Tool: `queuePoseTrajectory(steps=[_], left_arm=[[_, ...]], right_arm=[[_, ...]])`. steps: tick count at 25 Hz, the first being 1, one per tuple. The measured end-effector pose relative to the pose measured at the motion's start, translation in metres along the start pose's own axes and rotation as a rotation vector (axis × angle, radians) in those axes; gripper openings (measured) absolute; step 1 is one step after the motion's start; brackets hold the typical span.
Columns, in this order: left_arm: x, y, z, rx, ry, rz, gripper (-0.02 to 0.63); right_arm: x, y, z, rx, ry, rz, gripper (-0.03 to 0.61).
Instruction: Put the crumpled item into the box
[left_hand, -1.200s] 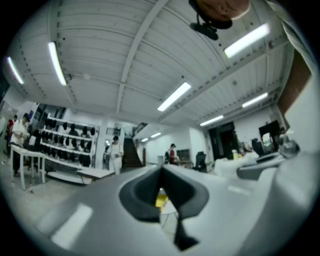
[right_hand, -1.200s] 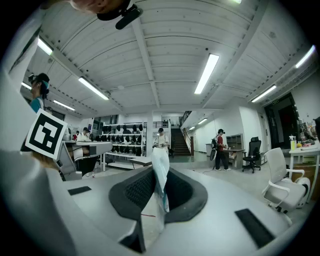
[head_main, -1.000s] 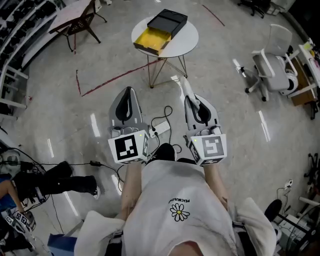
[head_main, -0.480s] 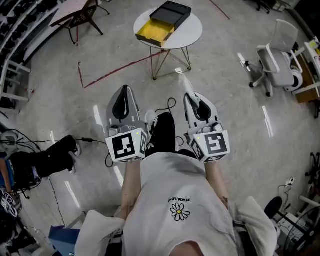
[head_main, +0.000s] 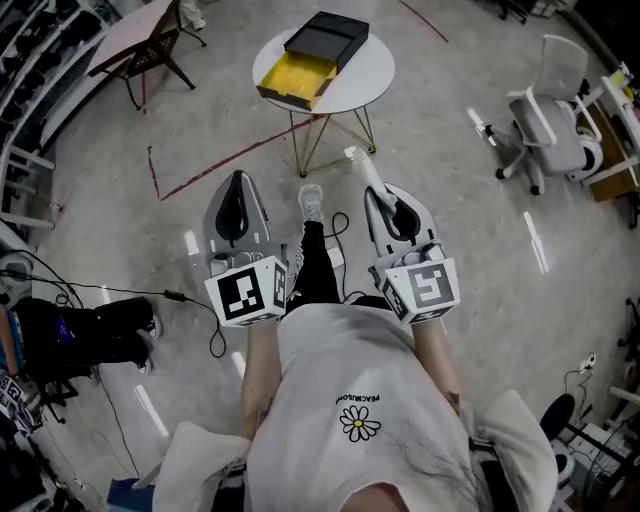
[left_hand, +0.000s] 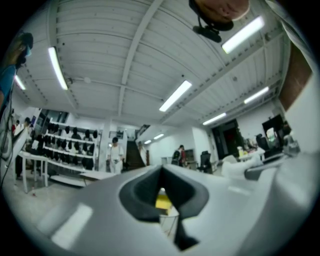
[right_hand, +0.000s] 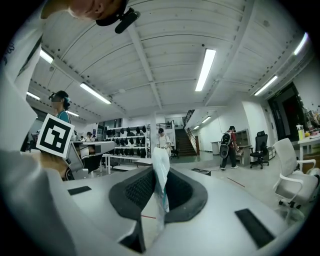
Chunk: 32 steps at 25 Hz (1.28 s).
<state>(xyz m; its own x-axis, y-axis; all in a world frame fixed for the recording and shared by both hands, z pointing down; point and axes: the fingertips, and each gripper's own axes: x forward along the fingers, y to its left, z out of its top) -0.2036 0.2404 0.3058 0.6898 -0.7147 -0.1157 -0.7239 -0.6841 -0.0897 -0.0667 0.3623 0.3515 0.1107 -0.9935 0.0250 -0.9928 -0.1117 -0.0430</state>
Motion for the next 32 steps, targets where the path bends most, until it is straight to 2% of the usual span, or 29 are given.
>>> queuePoseTrajectory(steps=[4, 9, 16, 22, 27, 32], left_arm=[[0.044, 0.011, -0.022, -0.033, 0.016, 0.005, 0.0], [0.127, 0.036, -0.032, -0.053, 0.014, 0.006, 0.002], [0.301, 0.091, -0.034, -0.055, -0.005, -0.008, 0.002], [0.414, 0.12, -0.034, -0.039, -0.042, -0.039, 0.002], [0.463, 0.14, -0.054, -0.063, -0.001, -0.058, 0.002], [0.469, 0.132, -0.073, -0.072, 0.052, -0.053, 0.0]], right_arm=[[0.045, -0.02, -0.008, -0.02, 0.029, 0.006, 0.046], [0.124, -0.052, -0.001, -0.038, 0.04, -0.005, 0.046], [0.296, -0.098, 0.034, -0.039, 0.025, 0.006, 0.046], [0.419, -0.136, 0.056, -0.055, 0.014, 0.005, 0.046], [0.477, -0.147, 0.044, -0.05, 0.051, -0.013, 0.046], [0.483, -0.16, 0.031, -0.049, 0.083, -0.021, 0.046]])
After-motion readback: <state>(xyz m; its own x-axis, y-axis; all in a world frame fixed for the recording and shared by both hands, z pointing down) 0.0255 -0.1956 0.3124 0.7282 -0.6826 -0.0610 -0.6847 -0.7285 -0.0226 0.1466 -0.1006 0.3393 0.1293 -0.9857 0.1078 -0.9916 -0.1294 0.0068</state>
